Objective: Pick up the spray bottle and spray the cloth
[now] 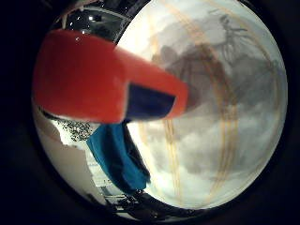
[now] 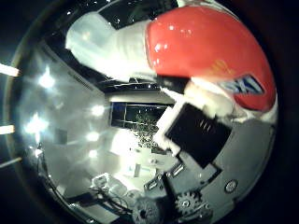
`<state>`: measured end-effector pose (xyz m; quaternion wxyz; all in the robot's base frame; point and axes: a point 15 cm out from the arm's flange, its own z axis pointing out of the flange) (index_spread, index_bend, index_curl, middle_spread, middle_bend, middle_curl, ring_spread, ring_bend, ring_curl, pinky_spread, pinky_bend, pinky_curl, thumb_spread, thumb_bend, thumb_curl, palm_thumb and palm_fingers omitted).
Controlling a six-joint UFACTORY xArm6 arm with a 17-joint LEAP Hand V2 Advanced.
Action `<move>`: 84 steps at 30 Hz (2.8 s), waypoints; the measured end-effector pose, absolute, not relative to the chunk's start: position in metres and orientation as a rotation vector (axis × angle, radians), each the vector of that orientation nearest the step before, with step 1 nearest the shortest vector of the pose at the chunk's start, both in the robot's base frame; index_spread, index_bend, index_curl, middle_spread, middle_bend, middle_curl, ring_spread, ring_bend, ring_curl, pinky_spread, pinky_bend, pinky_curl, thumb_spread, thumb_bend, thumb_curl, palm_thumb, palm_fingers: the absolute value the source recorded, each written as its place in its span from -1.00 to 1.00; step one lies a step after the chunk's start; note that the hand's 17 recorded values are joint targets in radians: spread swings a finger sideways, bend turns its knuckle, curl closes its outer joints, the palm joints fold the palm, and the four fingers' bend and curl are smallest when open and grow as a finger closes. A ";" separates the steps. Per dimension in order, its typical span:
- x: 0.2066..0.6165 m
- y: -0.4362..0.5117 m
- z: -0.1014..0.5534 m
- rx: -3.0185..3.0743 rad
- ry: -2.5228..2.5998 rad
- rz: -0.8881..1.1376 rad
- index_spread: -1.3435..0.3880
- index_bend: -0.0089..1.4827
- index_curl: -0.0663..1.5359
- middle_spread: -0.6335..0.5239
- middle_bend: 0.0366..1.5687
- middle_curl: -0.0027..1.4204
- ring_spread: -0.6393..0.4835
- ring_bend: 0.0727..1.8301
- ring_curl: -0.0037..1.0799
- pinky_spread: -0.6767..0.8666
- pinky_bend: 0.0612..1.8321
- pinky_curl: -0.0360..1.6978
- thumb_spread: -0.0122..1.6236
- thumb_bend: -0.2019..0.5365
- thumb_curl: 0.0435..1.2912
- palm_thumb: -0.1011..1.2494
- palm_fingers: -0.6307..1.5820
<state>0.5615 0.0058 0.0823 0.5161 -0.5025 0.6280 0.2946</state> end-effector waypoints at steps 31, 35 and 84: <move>0.528 0.045 0.268 -1.677 1.449 0.481 0.28 0.49 0.26 -0.07 0.80 0.05 -0.25 0.46 0.51 -0.33 0.08 0.79 -0.07 -0.50 0.24 0.77 0.55; 0.510 0.065 0.285 -1.812 1.487 0.470 0.27 0.49 0.26 -0.07 0.81 0.03 -0.26 0.45 0.52 -0.32 0.05 0.84 -0.07 -0.49 0.28 0.75 0.56; 0.444 0.215 0.274 -3.353 1.449 -0.566 0.26 0.46 0.29 -0.07 0.82 0.00 -0.27 0.42 0.60 -0.29 0.05 0.91 -0.11 -0.50 0.39 0.66 0.57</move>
